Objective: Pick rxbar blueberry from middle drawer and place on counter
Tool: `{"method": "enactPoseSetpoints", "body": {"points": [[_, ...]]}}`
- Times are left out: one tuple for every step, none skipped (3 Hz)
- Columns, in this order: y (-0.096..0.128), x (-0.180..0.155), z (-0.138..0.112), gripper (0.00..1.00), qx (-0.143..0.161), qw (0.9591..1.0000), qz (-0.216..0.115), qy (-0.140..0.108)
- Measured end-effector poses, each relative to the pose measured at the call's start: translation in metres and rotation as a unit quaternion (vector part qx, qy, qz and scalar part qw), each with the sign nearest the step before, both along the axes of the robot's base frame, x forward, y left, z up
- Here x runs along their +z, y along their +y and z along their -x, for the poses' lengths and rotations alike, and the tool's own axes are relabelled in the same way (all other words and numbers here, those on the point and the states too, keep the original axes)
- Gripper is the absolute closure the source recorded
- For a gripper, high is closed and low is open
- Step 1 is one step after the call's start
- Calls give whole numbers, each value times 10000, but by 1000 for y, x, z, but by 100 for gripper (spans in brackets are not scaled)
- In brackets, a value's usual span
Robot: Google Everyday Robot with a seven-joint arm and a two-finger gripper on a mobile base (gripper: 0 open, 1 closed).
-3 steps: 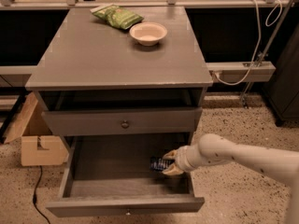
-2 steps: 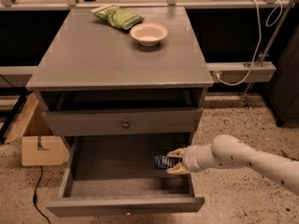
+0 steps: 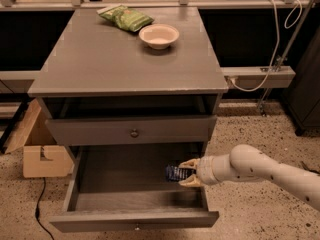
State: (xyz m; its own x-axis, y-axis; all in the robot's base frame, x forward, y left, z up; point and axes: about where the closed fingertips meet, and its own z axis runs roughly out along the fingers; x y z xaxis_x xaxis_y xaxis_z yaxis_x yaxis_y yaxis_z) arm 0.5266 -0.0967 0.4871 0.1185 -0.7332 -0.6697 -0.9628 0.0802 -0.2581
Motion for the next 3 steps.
{"method": "enactPoseSetpoints", "body": {"points": [[0, 36, 11, 100, 150, 9996, -118, -219], [0, 73, 14, 100, 288, 9985, -121, -440], [1, 100, 11, 100, 398, 9973, -98, -605]]}}
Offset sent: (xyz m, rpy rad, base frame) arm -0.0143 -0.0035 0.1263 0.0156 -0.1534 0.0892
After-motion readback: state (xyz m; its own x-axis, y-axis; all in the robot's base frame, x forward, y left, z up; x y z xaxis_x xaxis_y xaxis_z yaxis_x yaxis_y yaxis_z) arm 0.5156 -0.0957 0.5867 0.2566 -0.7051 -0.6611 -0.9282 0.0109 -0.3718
